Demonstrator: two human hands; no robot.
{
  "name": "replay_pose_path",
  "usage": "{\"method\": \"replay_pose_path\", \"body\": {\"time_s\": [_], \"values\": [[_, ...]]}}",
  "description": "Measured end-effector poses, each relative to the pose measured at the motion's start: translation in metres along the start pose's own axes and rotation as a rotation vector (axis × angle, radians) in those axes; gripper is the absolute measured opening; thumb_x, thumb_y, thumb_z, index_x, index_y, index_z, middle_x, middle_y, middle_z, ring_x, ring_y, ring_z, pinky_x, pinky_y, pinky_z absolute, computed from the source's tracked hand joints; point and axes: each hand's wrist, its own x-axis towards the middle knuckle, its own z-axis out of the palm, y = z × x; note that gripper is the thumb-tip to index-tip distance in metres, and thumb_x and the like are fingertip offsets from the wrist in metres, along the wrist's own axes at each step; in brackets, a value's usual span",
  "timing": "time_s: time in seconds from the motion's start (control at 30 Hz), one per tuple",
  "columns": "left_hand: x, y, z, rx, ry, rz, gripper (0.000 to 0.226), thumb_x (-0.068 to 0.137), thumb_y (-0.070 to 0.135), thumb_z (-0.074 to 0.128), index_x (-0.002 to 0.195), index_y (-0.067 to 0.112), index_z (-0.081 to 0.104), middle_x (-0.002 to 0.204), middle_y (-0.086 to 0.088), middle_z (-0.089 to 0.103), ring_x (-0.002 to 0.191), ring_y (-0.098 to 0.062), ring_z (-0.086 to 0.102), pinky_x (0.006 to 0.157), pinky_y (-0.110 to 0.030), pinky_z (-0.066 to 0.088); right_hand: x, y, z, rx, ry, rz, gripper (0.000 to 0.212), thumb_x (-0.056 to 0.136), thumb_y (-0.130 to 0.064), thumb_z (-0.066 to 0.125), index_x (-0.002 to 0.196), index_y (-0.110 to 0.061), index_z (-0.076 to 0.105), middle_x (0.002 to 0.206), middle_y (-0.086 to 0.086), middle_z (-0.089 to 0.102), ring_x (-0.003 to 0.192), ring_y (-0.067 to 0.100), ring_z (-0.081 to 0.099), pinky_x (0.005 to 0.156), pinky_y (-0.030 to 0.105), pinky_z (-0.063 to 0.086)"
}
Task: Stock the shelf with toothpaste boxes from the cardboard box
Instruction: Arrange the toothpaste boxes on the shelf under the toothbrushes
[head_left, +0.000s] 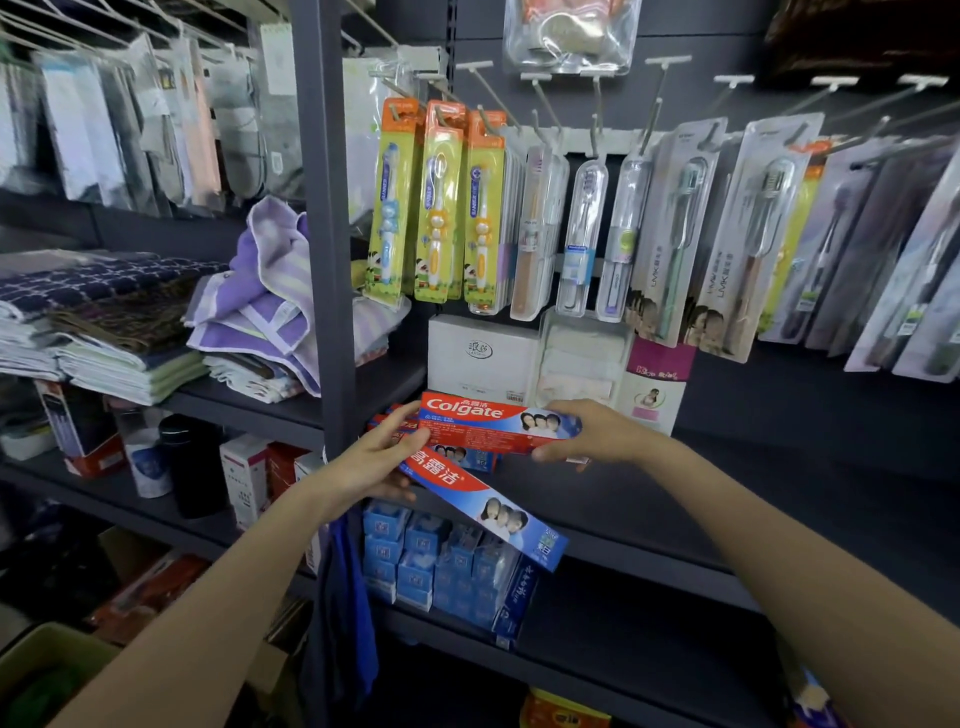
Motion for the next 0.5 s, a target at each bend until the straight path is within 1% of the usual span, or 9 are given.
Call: {"method": "replay_pose_path", "body": {"time_s": [0.07, 0.13, 0.17, 0.2, 0.23, 0.3, 0.37, 0.43, 0.5], "values": [[-0.001, -0.001, -0.005, -0.009, -0.011, -0.017, 0.053, 0.091, 0.038, 0.048, 0.140, 0.042, 0.027, 0.103, -0.004, 0.060, 0.087, -0.017, 0.064, 0.070, -0.026, 0.058, -0.001, 0.000, -0.001, 0.235, -0.134, 0.098, 0.039, 0.090, -0.031, 0.059, 0.127, -0.021, 0.052, 0.118, 0.000, 0.057, 0.104, 0.023, 0.056, 0.084, 0.033, 0.052], [-0.003, -0.003, -0.009, -0.018, -0.008, -0.037, 0.055, 0.091, 0.038, 0.048, 0.141, 0.041, 0.026, 0.106, -0.003, 0.060, 0.092, -0.017, 0.065, 0.070, -0.024, 0.058, 0.000, 0.004, -0.005, 0.400, -0.254, 0.133, 0.029, 0.095, -0.021, 0.052, 0.124, -0.024, 0.055, 0.116, 0.002, 0.061, 0.103, 0.020, 0.055, 0.094, 0.036, 0.045], [-0.003, -0.005, -0.011, -0.023, -0.002, -0.047, 0.056, 0.091, 0.038, 0.048, 0.142, 0.041, 0.026, 0.106, -0.003, 0.060, 0.093, -0.017, 0.065, 0.069, -0.023, 0.058, 0.001, 0.005, -0.007, 0.427, -0.300, 0.122, 0.029, 0.094, -0.014, 0.052, 0.121, -0.024, 0.057, 0.113, 0.002, 0.062, 0.102, 0.018, 0.055, 0.097, 0.035, 0.045], [-0.004, -0.006, -0.013, -0.031, 0.007, -0.054, 0.055, 0.091, 0.037, 0.049, 0.141, 0.041, 0.026, 0.105, -0.003, 0.060, 0.093, -0.016, 0.065, 0.068, -0.022, 0.058, 0.003, 0.008, -0.009, 0.451, -0.323, 0.104, 0.031, 0.093, -0.008, 0.053, 0.120, -0.023, 0.057, 0.111, 0.001, 0.063, 0.101, 0.017, 0.057, 0.096, 0.034, 0.046], [-0.003, -0.008, -0.013, -0.038, 0.023, -0.057, 0.053, 0.091, 0.037, 0.049, 0.140, 0.042, 0.028, 0.102, -0.003, 0.060, 0.090, -0.015, 0.065, 0.067, -0.022, 0.058, 0.006, 0.009, -0.009, 0.487, -0.308, 0.091, 0.032, 0.091, -0.004, 0.054, 0.120, -0.019, 0.058, 0.111, 0.003, 0.064, 0.099, 0.017, 0.059, 0.092, 0.031, 0.049], [-0.002, -0.012, -0.012, -0.056, 0.080, -0.064, 0.047, 0.091, 0.036, 0.050, 0.135, 0.042, 0.034, 0.091, -0.002, 0.058, 0.077, -0.012, 0.063, 0.065, -0.023, 0.058, 0.016, 0.012, -0.005, 0.584, -0.164, 0.071, 0.035, 0.088, 0.003, 0.057, 0.121, -0.009, 0.058, 0.113, 0.008, 0.063, 0.096, 0.018, 0.061, 0.083, 0.026, 0.053], [0.003, -0.017, -0.012, -0.088, 0.139, -0.083, 0.041, 0.091, 0.036, 0.052, 0.131, 0.034, 0.042, 0.084, -0.002, 0.055, 0.066, -0.010, 0.057, 0.063, -0.025, 0.058, 0.030, 0.013, 0.004, 0.577, 0.037, 0.024, 0.035, 0.085, 0.008, 0.058, 0.117, -0.006, 0.059, 0.112, 0.010, 0.060, 0.097, 0.019, 0.058, 0.076, 0.020, 0.053], [0.006, -0.024, -0.012, -0.115, 0.177, -0.113, 0.040, 0.090, 0.036, 0.053, 0.128, 0.025, 0.047, 0.082, -0.004, 0.054, 0.063, -0.011, 0.053, 0.061, -0.025, 0.058, 0.044, 0.014, 0.017, 0.493, 0.220, -0.026, 0.033, 0.084, 0.009, 0.059, 0.112, -0.009, 0.060, 0.110, 0.010, 0.056, 0.096, 0.018, 0.053, 0.066, 0.012, 0.048], [0.007, -0.030, -0.014, -0.126, 0.202, -0.129, 0.038, 0.090, 0.037, 0.054, 0.124, 0.021, 0.049, 0.079, -0.004, 0.054, 0.061, -0.011, 0.052, 0.061, -0.025, 0.057, 0.058, 0.015, 0.028, 0.466, 0.340, -0.041, 0.030, 0.084, 0.009, 0.060, 0.109, -0.008, 0.059, 0.106, 0.009, 0.053, 0.087, 0.016, 0.051, 0.061, 0.012, 0.043]]}}
